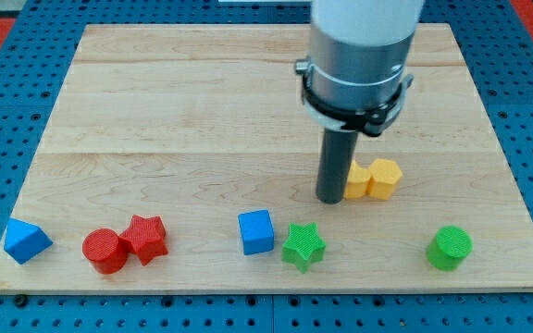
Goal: Place the blue cube to the left of the yellow heart
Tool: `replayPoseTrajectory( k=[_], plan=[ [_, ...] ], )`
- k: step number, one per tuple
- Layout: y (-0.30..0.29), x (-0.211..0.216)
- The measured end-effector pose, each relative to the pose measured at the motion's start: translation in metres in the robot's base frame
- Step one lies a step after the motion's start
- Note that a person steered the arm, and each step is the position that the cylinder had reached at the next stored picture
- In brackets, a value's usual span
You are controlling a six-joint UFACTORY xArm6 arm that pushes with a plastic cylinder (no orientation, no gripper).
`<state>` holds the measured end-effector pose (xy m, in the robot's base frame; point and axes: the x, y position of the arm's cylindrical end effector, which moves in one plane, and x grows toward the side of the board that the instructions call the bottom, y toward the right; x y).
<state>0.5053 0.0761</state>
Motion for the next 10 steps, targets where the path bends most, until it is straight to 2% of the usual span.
replayPoseTrajectory(
  k=[1, 4, 5, 8, 10],
  plan=[
    [0.020, -0.017],
    [-0.155, -0.003],
    [-0.181, 0.027],
    [-0.138, 0.069],
    [-0.067, 0.072]
  ],
)
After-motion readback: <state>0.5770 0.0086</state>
